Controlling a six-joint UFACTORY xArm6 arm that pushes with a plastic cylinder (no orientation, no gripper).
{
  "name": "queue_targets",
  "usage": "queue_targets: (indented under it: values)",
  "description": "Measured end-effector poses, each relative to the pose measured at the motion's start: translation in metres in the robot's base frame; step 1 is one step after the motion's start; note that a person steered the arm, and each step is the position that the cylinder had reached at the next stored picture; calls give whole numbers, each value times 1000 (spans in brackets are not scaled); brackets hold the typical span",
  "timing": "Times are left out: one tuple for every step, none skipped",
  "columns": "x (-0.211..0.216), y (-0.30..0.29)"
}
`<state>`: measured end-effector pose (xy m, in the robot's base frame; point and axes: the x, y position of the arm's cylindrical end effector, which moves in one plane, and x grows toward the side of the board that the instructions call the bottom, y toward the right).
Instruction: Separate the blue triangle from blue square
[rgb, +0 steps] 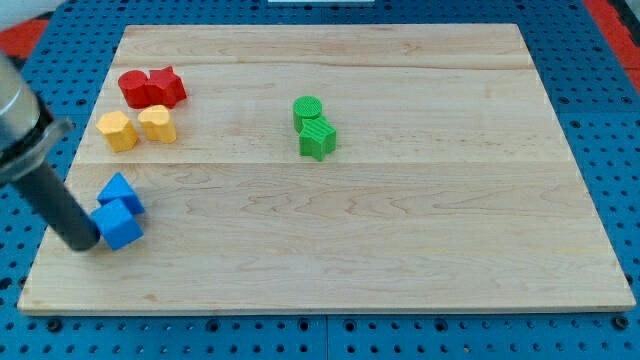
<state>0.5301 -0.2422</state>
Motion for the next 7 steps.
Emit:
queue_targets:
  values:
    - [-46, 0]
    - [-75, 5]
    - [-89, 32]
    - [-83, -37]
    - [-43, -26]
    - [-56, 39]
    - [-71, 106]
